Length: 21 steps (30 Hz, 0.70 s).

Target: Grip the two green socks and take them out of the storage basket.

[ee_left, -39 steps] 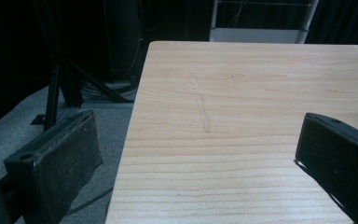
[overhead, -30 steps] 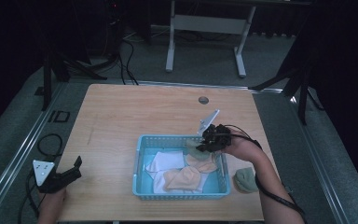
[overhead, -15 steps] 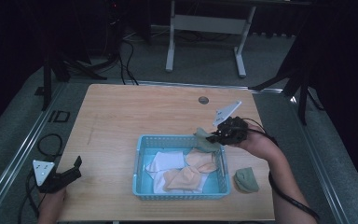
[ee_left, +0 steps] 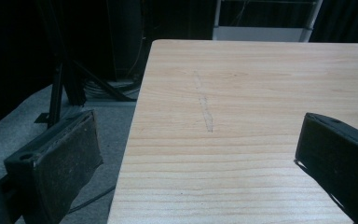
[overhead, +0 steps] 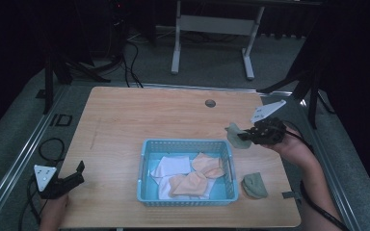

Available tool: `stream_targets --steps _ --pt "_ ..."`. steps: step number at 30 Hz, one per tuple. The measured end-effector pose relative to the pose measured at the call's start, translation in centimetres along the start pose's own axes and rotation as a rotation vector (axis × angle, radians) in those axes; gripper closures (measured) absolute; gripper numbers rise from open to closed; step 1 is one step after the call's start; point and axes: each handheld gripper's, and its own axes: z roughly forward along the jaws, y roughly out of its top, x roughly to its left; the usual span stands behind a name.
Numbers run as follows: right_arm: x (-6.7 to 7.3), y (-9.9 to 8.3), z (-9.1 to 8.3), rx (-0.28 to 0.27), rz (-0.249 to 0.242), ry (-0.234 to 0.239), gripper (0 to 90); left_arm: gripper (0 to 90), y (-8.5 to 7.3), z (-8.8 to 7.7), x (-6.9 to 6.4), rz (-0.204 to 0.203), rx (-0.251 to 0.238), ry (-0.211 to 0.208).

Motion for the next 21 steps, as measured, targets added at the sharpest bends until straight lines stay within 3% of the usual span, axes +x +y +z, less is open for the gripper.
stream_targets --steps 6,11,21 --pt "-1.5 -3.0 -0.3 0.016 0.074 -0.047 84.8 0.5 0.0 0.0 0.0 0.000 0.000 0.000" --pt "-2.3 -5.5 0.3 0.023 0.134 -0.054 84.7 0.5 0.0 0.0 0.0 0.001 0.002 0.002" --pt "-2.5 -9.8 4.2 0.035 0.231 -0.059 84.7 0.5 0.0 0.0 0.0 0.004 0.002 0.001"
